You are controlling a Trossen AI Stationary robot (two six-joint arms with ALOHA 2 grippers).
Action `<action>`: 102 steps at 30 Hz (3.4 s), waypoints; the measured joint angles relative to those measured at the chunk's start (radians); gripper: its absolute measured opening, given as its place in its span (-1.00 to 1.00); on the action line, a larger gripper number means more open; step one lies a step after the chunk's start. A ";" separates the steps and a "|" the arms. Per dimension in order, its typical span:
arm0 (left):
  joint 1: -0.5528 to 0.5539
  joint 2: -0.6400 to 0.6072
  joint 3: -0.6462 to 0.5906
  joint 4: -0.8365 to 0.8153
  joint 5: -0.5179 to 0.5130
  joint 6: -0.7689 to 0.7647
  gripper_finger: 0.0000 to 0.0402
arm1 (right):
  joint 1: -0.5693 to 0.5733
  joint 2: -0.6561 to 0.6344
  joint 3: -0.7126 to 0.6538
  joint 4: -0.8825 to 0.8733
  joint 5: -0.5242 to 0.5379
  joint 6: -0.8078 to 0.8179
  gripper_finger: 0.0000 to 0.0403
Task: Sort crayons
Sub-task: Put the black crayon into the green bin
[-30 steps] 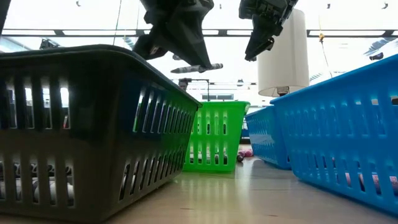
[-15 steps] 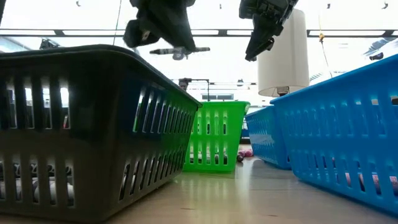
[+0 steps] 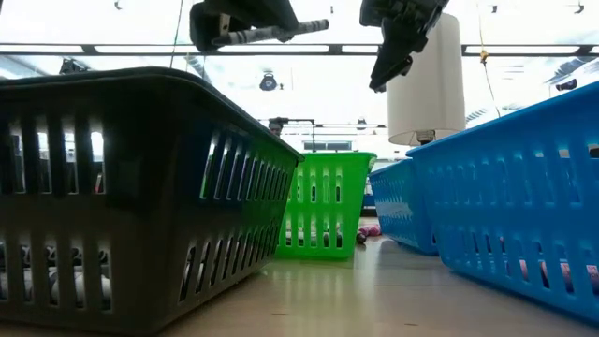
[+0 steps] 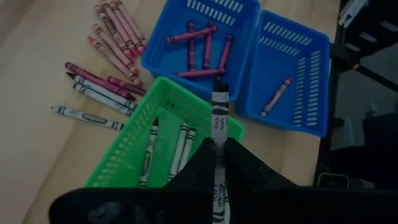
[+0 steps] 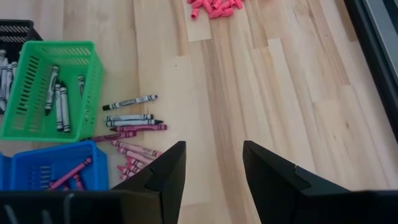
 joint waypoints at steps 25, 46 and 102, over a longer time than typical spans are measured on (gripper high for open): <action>-0.020 0.032 0.000 0.003 0.064 0.044 -0.92 | 0.058 0.000 0.000 0.130 0.005 0.030 -0.17; 0.057 0.277 0.000 -0.013 0.067 0.141 -0.46 | 0.059 0.000 0.000 0.129 0.002 0.025 -0.17; 0.317 0.264 -0.001 -0.104 0.063 -0.528 -0.18 | -0.053 -0.147 0.000 -0.004 0.139 -0.015 -0.17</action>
